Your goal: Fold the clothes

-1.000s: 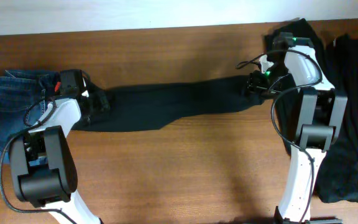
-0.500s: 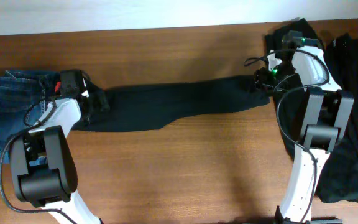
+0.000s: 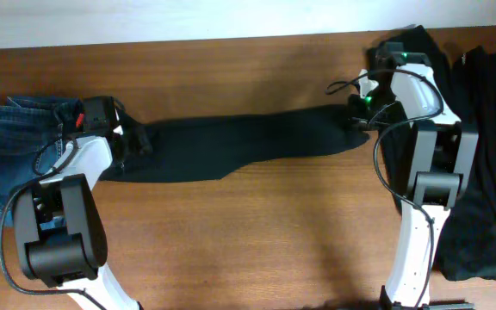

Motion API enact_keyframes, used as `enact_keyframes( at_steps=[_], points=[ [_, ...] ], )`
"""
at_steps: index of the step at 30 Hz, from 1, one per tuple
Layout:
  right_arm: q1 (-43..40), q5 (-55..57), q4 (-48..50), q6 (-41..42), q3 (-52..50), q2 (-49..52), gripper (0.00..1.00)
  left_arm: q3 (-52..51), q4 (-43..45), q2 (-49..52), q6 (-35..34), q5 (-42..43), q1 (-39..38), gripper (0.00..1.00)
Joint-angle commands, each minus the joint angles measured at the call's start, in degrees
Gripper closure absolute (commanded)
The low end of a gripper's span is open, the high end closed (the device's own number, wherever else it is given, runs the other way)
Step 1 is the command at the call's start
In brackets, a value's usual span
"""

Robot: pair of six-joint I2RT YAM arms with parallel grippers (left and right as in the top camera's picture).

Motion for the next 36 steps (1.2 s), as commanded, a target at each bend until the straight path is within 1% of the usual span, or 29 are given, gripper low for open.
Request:
enact_keyframes(
  at_steps=[1,2,6,9,16,22,26,29,30,33,36],
  points=[
    [-0.3,0.0,-0.4,0.4,-1.0,1.9,0.96,-0.7,-1.3,1.9,-0.3,-0.8,0.6,0.01],
    [-0.5,0.0,-0.5,0.4,-1.0,1.8,0.96,-0.7,-1.3,1.9,-0.3,0.1,0.6,0.01],
    [-1.9,0.0,-0.9,0.4,-0.9,0.1,0.96,-0.3,-1.4,1.2,-0.3,8.9,0.6,0.01],
    [-3.5,1.1,-0.9,0.4,-0.8,-2.6,0.96,-0.2,-1.4,-1.9,-0.3,14.1,0.4,0.01],
    [-8.7,9.2,-4.4,0.4,3.1,-8.4,0.96,-0.2,-1.6,-12.6,-0.3,14.5,0.2,0.01],
    [-10.8,10.1,-7.5,0.3,7.1,-8.5,0.96,-0.2,-2.9,-13.0,-0.3,14.5,0.2,0.01],
    [-7.1,8.0,-10.6,-3.1,9.4,-8.5,0.96,-0.2,-3.1,-13.0,-0.3,14.5,0.2,0.01],
    [-1.0,6.2,-11.4,-3.0,9.7,-8.5,0.96,-0.2,-3.3,-13.0,-0.3,14.5,0.2,0.01],
    [3.1,5.1,-11.2,-2.4,9.7,-8.5,0.96,-0.2,-3.5,-13.0,-0.3,14.5,0.2,0.01],
    [8.9,4.0,-10.1,-0.3,9.7,-8.5,0.96,-0.2,-3.7,-13.0,-0.3,14.5,0.2,0.01],
    [16.6,4.0,-7.3,2.8,9.7,-8.4,0.96,-0.2,-3.9,-13.0,-0.3,14.5,0.2,0.01]
  ],
)
